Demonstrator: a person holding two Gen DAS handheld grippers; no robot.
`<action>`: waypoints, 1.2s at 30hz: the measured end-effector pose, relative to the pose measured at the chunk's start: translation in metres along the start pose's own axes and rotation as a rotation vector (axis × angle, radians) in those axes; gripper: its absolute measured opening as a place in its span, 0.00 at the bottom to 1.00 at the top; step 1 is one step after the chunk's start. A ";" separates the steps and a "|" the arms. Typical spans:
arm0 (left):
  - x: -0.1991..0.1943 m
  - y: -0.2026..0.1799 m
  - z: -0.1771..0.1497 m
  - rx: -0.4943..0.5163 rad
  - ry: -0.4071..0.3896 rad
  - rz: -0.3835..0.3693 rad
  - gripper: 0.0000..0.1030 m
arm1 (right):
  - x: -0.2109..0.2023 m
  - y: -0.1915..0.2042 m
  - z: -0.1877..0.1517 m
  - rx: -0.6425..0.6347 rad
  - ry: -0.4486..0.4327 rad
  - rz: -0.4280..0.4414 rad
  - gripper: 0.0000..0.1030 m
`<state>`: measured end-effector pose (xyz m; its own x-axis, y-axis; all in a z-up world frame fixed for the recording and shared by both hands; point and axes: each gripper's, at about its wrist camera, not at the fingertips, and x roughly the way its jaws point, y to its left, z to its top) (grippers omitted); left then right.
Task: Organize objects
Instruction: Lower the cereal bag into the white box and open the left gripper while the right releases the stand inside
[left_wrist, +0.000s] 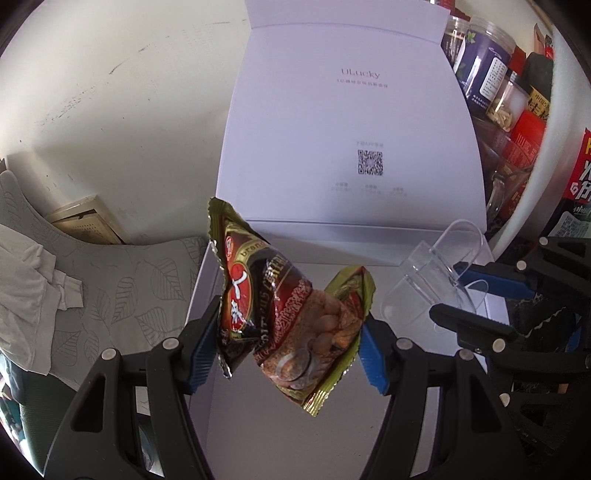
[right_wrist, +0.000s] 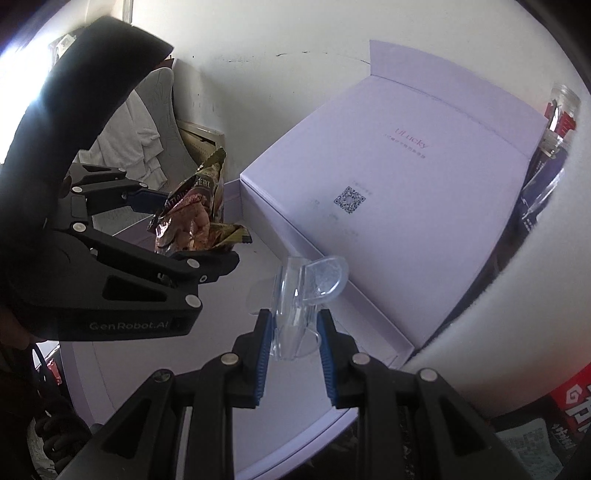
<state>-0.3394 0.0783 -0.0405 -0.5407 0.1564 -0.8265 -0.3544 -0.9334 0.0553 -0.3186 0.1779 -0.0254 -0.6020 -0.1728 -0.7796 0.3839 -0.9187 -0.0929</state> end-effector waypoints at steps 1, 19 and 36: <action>0.002 -0.001 -0.001 0.000 0.007 -0.004 0.63 | 0.001 0.000 -0.001 -0.001 0.003 0.000 0.24; 0.015 0.001 0.003 -0.038 0.058 0.012 0.68 | 0.009 0.000 0.000 0.008 0.038 -0.004 0.24; -0.012 0.014 0.008 -0.079 0.004 0.063 0.75 | -0.021 0.003 -0.001 -0.015 -0.009 -0.061 0.35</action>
<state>-0.3437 0.0660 -0.0253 -0.5566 0.0958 -0.8253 -0.2584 -0.9640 0.0624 -0.3043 0.1795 -0.0099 -0.6309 -0.1195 -0.7666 0.3567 -0.9221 -0.1499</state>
